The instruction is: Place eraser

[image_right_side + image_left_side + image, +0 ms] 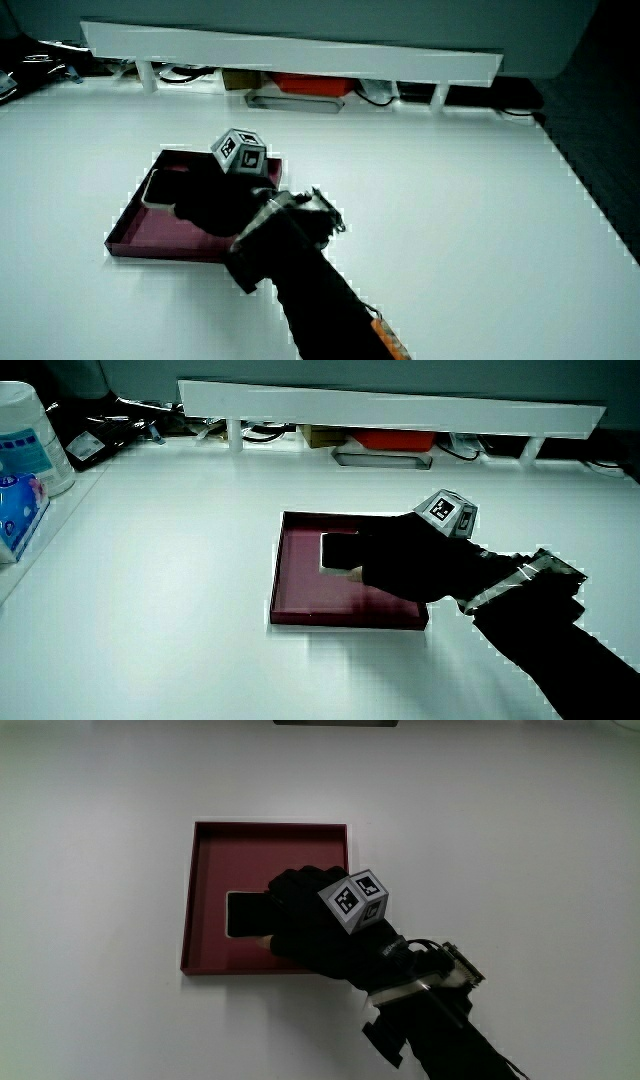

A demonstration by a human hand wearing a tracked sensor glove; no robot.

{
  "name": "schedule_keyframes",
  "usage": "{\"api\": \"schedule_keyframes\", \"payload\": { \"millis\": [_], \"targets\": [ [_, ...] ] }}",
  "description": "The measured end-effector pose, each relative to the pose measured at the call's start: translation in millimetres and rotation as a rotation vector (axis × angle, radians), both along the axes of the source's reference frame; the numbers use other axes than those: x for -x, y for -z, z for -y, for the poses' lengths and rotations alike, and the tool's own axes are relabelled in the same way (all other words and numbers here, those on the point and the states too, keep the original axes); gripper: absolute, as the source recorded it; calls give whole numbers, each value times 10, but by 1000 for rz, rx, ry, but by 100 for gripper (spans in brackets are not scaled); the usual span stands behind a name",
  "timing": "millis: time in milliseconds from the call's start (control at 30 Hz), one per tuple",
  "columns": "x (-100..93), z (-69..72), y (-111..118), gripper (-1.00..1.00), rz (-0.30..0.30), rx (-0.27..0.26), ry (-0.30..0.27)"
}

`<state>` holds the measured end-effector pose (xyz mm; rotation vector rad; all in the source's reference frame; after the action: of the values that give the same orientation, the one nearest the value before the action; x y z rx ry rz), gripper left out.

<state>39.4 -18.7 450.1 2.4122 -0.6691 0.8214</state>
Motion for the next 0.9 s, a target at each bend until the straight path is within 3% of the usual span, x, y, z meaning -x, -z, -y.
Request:
{"api": "schedule_keyframes", "payload": {
  "millis": [67, 133, 367, 533, 600, 767, 867, 900],
  "targets": [
    [17, 17, -90, 0, -36, -14, -5],
    [40, 19, -151, 0, -30, 19, -9],
    [153, -2, -450, 0, -100, 111, 4],
    [177, -37, -633, 0, -165, 141, 11],
    [150, -36, -707, 0, -148, 179, 0],
    [145, -44, -684, -3, -155, 162, -1],
    [133, -50, -766, -12, -138, 192, 3],
    [132, -53, -716, -15, -146, 166, -3]
  ]
}}
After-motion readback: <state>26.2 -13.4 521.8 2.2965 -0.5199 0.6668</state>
